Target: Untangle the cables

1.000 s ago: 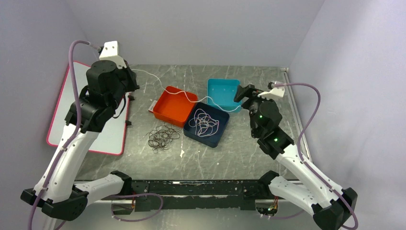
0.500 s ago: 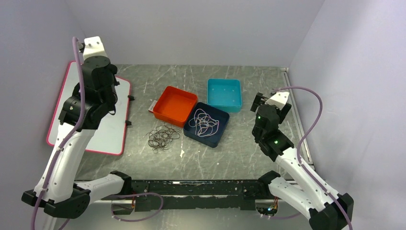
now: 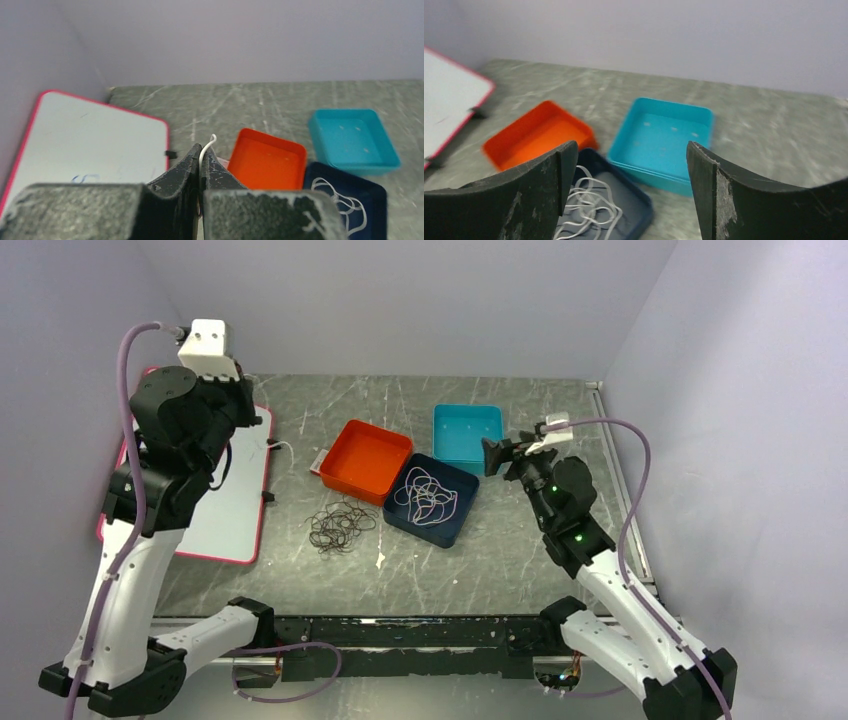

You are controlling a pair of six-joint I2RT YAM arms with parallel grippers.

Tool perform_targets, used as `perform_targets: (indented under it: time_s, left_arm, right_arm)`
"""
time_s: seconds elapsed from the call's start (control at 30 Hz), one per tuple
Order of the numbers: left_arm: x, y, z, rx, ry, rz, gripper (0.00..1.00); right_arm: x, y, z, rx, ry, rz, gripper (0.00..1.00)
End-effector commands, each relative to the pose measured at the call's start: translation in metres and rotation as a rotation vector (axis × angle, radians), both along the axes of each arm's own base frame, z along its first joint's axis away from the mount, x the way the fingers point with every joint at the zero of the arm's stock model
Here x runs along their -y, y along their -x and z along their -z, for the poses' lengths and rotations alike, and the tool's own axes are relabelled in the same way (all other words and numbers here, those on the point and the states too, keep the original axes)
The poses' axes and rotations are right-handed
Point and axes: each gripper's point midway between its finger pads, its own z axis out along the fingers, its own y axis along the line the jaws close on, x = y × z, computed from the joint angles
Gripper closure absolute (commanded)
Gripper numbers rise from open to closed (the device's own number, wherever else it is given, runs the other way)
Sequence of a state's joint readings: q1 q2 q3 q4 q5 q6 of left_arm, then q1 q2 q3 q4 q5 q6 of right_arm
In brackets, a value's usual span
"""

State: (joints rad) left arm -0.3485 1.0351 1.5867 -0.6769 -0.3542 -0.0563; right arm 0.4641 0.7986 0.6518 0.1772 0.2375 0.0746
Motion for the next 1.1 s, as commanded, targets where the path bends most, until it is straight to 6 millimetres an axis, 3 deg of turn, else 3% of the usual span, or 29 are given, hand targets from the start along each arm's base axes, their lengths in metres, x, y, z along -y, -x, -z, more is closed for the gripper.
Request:
perform_targets:
  time_s: [0.0,0.13,0.33,0.63,0.9,1.07]
  left_arm:
    - [0.044,-0.002,-0.011,0.031,0.01,0.25,0.93]
    - [0.068,-0.001,-0.008,0.028,0.026,0.38,0.93]
    - [0.106,0.006,-0.008,0.025,0.073,0.59,0.93]
    - [0.142,0.009,-0.008,0.013,0.145,0.737,0.93]
    - [0.154,0.011,-0.008,0.015,0.169,0.76,0.93]
    - [0.157,0.012,-0.004,0.007,0.174,0.765,0.93]
  right_arm:
    - [-0.068,0.018,-0.043,0.127,-0.013,-0.397,0.17]
    - [-0.103,0.033,-0.056,0.149,-0.014,-0.623,0.18]
    - [-0.134,0.045,-0.067,0.15,-0.075,-0.803,0.19]
    - [-0.203,0.06,-0.052,0.087,-0.101,-0.811,0.19]
    - [-0.221,0.045,-0.047,-0.111,-0.525,-0.707,0.23]
    - [-0.228,0.04,-0.044,-0.206,-0.681,-0.681,0.25]
